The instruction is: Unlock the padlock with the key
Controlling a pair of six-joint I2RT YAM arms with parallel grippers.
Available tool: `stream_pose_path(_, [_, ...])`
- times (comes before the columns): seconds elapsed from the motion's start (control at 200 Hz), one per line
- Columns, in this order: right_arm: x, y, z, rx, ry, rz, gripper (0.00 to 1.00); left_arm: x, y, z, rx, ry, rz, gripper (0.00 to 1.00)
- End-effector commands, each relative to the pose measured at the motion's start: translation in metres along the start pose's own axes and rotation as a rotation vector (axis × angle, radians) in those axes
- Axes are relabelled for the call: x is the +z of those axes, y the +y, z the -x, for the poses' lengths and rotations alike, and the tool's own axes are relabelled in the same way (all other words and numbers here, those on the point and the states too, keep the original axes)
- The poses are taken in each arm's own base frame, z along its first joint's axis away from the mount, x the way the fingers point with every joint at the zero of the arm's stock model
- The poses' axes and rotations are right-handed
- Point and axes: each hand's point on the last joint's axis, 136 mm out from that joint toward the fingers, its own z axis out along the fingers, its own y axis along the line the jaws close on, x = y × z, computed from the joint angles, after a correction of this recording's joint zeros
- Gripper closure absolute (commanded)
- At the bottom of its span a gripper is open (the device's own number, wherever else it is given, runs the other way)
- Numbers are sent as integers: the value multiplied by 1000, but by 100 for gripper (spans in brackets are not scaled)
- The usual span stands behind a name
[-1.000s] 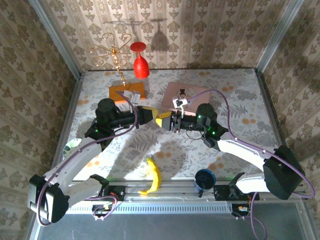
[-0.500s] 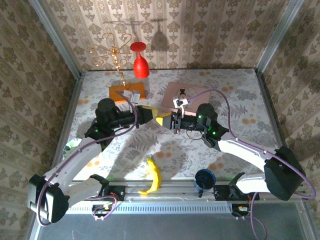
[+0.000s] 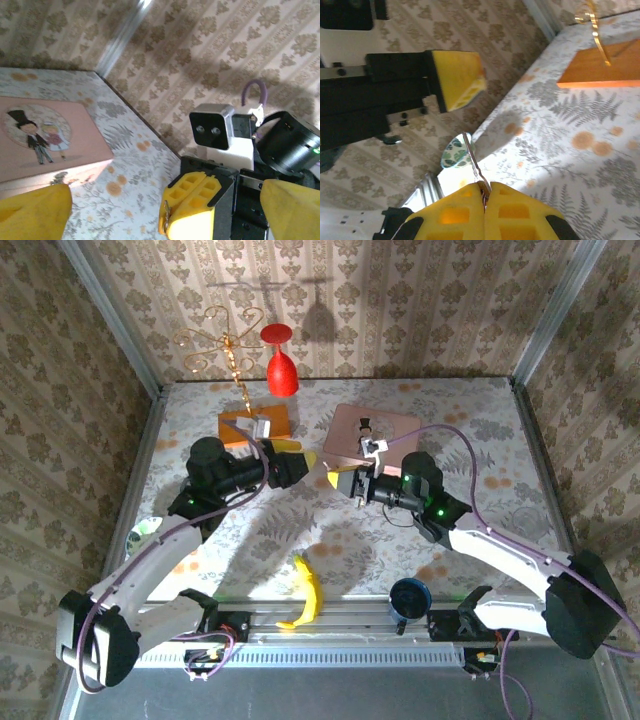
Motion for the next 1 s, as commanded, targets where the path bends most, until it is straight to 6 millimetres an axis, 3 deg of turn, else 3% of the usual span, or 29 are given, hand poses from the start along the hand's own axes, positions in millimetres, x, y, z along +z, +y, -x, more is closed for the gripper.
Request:
stream_pose_path(0.0, [-15,-32,-3,73,-11,-143,100,-9,9,21,26,-97,110,0])
stream_pose_path(0.11, [-39,-72,-5,193,-40,-291,100,-17,34,20,36,-109,274,0])
stream_pose_path(0.26, [-93,-131,-15,357,-77,-546,100,-21,72,10,33,-80,479,0])
stream_pose_path(0.37, [-138,-165,-23,428,-108,-744,100,-8,95,-1,23,-35,538,0])
stream_pose_path(0.485, [-169,-189,-29,461,-130,-869,100,16,115,-14,38,42,570,0])
stream_pose_path(0.645, [-180,-213,-24,454,-134,-964,100,60,141,-34,69,156,564,0])
stream_pose_path(0.785, [-183,-238,-7,408,-157,-1071,100,93,171,-50,79,236,570,0])
stream_pose_path(0.995, [-168,-277,17,363,-136,-1163,100,118,210,-68,62,318,601,0])
